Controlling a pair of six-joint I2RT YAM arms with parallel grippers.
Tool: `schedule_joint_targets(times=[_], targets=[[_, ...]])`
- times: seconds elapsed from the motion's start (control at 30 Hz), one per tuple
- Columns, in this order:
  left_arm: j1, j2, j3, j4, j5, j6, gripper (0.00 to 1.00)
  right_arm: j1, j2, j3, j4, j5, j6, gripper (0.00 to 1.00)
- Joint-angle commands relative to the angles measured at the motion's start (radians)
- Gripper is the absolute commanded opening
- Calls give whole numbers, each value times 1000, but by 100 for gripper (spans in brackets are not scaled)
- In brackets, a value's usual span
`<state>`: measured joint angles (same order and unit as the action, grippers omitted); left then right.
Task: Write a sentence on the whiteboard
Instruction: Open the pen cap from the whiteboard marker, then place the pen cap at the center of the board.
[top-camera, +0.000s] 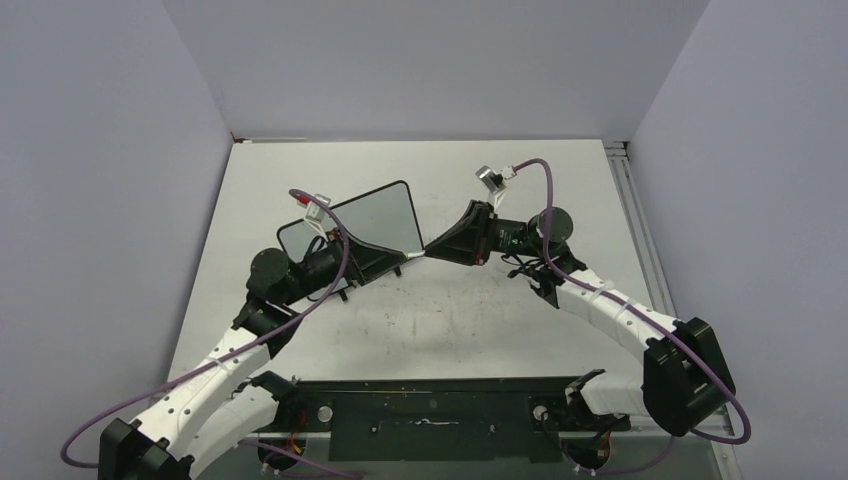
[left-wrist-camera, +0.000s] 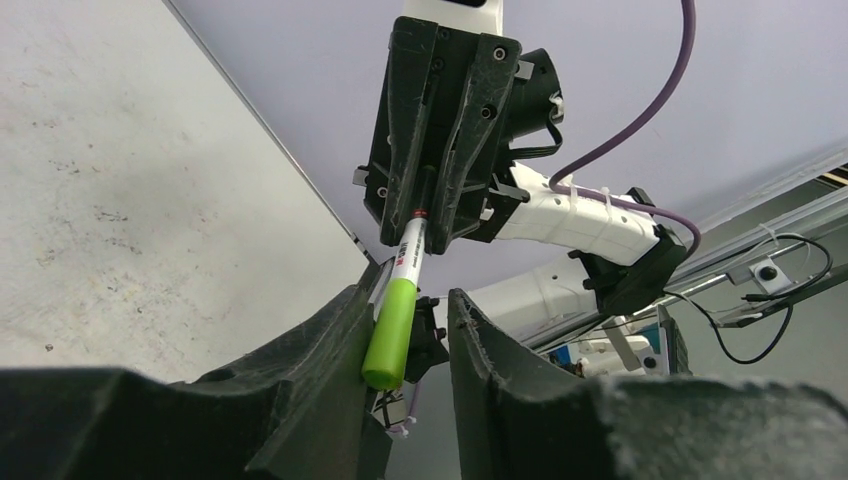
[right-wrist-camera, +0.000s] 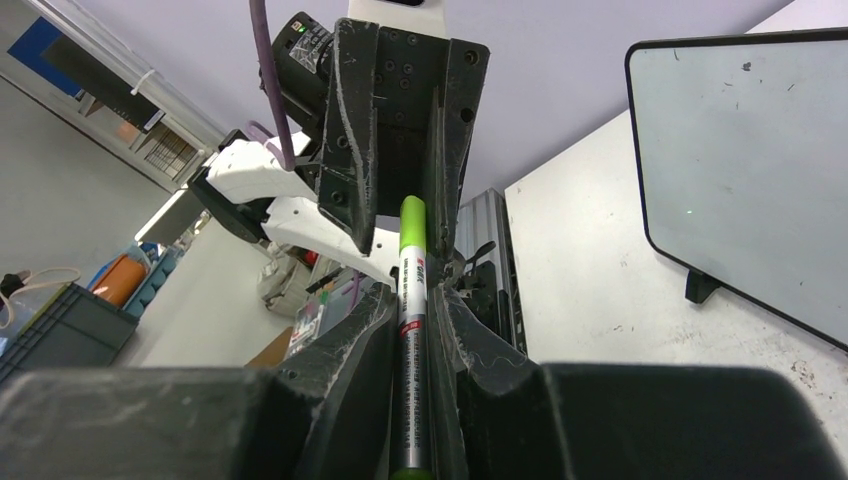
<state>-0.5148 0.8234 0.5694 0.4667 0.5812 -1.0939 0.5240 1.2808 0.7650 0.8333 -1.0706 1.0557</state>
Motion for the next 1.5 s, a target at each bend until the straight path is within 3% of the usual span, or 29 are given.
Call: schedule_joint_targets(times=[0.0,0.23,0.57,0.77,0.87,0.97,1.1,1.17,1.27,1.33,1.47], targets=[[11,-28,2,59,22,-10,29,-4,-33,25,57,15,-16,5],[20,-36,-6,60,11,-5,0,-3,-41,19,55,19,-17,5],[170,-85,-18,-3,118,-4,0,-30,-23,-17,161,29,62,5],[196,-93,-5,-11,171,-7,0,-48,-36,-30,165,35,63,5],[201,-98,16,-59,189,37,0,-55,-45,-29,137,37,44,5],[206,-130,54,-204,176,163,0,-76,-78,-20,4,49,-45,5],[184,-155,177,-691,-24,519,0,-84,-149,31,-317,132,-266,5],[149,-149,193,-823,-119,595,0,-84,-178,60,-463,204,-372,5],[24,-122,150,-855,-256,605,0,-52,-206,110,-666,355,-516,5],[-105,-85,124,-851,-441,591,0,1,-211,149,-780,483,-608,5],[-333,40,104,-805,-702,572,0,92,-211,179,-866,640,-681,5]])
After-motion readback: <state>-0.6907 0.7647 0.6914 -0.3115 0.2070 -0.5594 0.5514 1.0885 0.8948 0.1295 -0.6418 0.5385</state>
